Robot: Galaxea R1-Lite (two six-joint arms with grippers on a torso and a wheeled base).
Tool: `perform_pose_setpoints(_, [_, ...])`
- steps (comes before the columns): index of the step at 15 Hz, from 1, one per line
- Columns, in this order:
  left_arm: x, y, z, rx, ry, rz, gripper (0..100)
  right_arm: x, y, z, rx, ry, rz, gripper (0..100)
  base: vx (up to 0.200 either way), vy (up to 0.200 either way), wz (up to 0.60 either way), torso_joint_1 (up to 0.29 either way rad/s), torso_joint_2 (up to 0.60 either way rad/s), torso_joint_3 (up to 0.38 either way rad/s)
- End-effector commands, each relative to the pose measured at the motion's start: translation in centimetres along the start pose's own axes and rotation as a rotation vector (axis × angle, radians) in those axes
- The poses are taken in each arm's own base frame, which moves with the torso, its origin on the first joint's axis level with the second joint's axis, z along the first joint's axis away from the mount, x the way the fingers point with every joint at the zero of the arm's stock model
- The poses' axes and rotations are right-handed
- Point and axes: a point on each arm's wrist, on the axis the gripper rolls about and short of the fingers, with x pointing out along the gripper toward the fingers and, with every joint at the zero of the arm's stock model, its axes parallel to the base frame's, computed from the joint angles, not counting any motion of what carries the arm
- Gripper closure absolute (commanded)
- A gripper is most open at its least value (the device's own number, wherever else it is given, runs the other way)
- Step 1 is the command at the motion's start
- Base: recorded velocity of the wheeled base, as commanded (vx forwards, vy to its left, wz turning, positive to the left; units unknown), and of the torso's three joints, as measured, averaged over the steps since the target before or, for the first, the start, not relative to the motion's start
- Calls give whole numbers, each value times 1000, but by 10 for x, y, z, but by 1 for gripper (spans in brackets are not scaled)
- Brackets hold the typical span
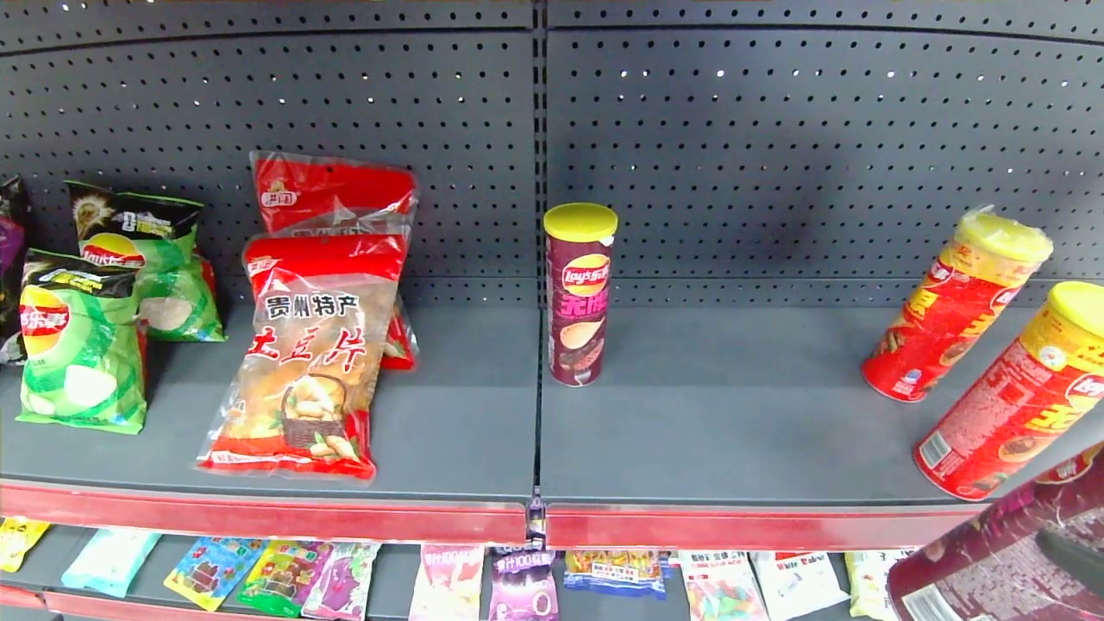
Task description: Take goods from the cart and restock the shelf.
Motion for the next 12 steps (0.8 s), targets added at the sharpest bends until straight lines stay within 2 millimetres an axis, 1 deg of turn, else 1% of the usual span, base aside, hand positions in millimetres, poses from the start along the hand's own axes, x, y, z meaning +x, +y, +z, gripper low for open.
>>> perform_pose_setpoints(1, [3, 0, 2, 11, 13, -14, 0, 1, 0, 0, 0, 1, 3, 100, 0, 0, 0, 0, 0, 0])
perform_pose_setpoints(2, [4, 0, 3, 13, 14, -20, 0, 1, 0, 1, -2, -1, 2, 100, 0, 0, 0, 0, 0, 0])
perform_pose_setpoints(3, [12, 2, 16, 16, 9, -93, 0, 1, -1, 5, -4, -5, 5, 100, 0, 0, 0, 0, 0, 0])
perform_pose_setpoints(4, [30, 3, 38, 9, 4, -238, 0, 3, -1, 8, -4, -6, 17, 100, 0, 0, 0, 0, 0, 0])
perform_pose_setpoints(5, [49, 4, 59, 2, -1, -324, 0, 5, -1, 11, -7, -7, 31, 100, 0, 0, 0, 0, 0, 0])
perform_pose_setpoints(7, [103, 2, 95, -14, -34, -428, 0, 10, -2, 15, -6, 6, 40, 100, 0, 0, 0, 0, 0, 0])
perform_pose_setpoints(8, [134, -4, 115, -54, -76, -473, 0, 12, -3, 15, -4, 13, 41, 100, 0, 0, 0, 0, 0, 0])
perform_pose_setpoints(9, [162, -17, 134, -97, -78, -531, 0, 15, -4, 15, -2, 23, 42, 100, 0, 0, 0, 0, 0, 0])
perform_pose_setpoints(10, [183, -30, 146, -140, -58, -587, 0, 15, -4, 15, -2, 23, 42, 100, 0, 0, 0, 0, 0, 0])
perform_pose_setpoints(11, [207, -49, 155, -187, -33, -643, 0, 15, -4, 17, -3, 19, 41, 100, 0, 0, 0, 0, 0, 0])
perform_pose_setpoints(12, [227, -66, 164, -196, -43, -703, 0, 15, -4, 18, -3, 18, 40, 100, 0, 0, 0, 0, 0, 0])
